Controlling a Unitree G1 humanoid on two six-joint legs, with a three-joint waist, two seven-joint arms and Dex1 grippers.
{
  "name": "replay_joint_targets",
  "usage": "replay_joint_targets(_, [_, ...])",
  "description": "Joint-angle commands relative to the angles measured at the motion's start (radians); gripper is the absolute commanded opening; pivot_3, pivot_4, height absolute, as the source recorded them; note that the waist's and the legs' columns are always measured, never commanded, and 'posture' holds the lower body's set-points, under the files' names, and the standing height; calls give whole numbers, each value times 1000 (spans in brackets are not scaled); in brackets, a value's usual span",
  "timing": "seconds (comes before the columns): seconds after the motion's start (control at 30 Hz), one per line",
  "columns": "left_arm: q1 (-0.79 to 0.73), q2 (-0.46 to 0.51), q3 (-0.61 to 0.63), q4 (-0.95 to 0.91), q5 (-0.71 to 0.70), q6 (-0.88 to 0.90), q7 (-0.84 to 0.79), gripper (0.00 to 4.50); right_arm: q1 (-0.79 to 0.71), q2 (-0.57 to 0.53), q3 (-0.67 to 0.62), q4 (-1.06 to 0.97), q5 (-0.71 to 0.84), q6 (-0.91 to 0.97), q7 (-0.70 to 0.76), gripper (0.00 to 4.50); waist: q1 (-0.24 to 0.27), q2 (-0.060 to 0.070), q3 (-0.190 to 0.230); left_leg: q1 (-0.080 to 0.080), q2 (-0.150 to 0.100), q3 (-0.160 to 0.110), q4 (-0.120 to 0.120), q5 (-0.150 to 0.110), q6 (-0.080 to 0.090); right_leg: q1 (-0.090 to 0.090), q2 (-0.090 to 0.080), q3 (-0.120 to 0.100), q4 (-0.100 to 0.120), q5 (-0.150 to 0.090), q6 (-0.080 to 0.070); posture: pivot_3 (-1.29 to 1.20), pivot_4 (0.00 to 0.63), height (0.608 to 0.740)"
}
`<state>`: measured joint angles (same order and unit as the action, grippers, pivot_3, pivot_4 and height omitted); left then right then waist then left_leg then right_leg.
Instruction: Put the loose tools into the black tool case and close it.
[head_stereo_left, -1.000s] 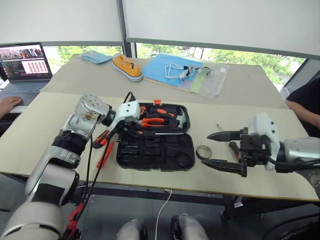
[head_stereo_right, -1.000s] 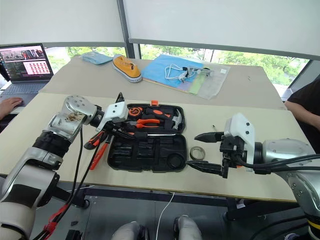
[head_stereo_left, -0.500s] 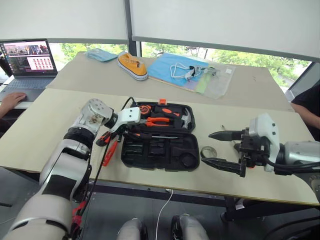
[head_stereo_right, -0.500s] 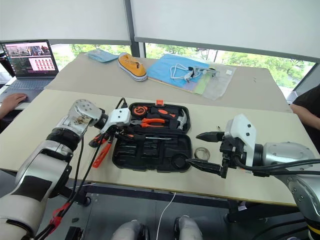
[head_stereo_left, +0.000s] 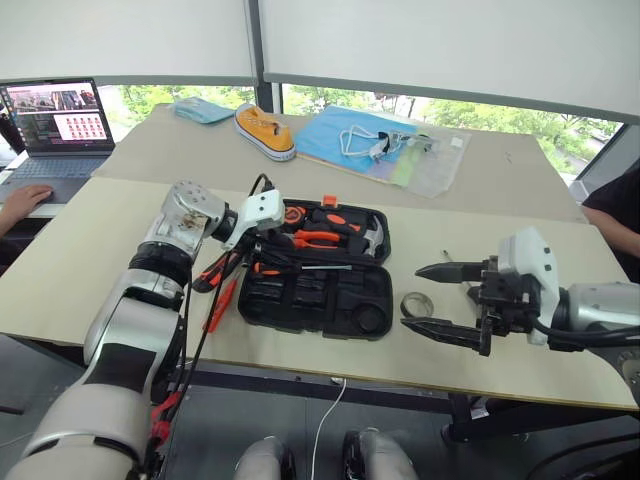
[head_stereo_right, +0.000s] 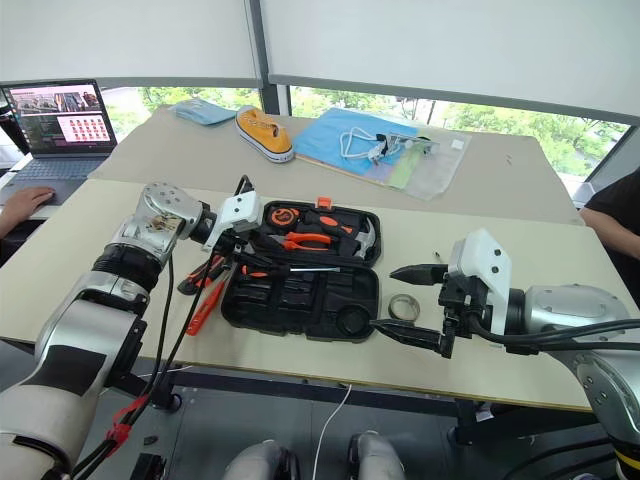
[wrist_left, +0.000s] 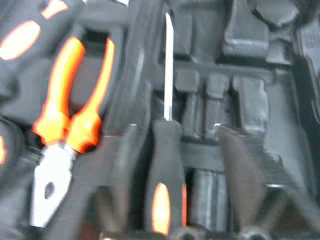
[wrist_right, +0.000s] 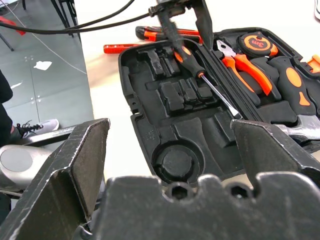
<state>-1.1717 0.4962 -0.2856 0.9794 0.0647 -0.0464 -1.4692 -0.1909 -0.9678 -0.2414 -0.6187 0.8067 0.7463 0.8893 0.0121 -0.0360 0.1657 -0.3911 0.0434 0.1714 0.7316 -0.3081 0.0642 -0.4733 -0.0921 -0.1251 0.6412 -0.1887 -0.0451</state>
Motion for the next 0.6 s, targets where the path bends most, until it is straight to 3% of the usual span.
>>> replay_joint_targets(0.03, [-9, -16, -3, 6, 32, -20, 44, 695, -27, 6, -4, -9, -5, -32, 2, 4500, 0, 0, 0, 0, 0, 0, 0, 0, 0, 0, 0, 0, 0, 0, 0, 0, 150, 718])
replay_joint_targets(0.1, [-3, -23, -9, 10, 42, -29, 46, 38, -30, 9, -1, -8, -7, -31, 1, 4500, 0, 0, 0, 0, 0, 0, 0, 0, 0, 0, 0, 0, 0, 0, 0, 0, 150, 718])
replay_joint_targets(0.37, [26, -74, -97, 52, 164, -135, 148, 38, -15, 27, -5, -23, -3, -23, -15, 4500, 1, 0, 0, 2, 0, 0, 0, 0, 0, 2, -1, 0, 0, 0, 0, 0, 150, 718])
replay_joint_targets(0.6, [16, -76, -59, 56, 133, -139, 141, 38, 50, 24, -41, -23, -34, -20, -50, 4500, 0, 0, 0, 4, 0, -1, 0, 0, 0, 3, -1, 1, 1, 0, 0, 0, 150, 718])
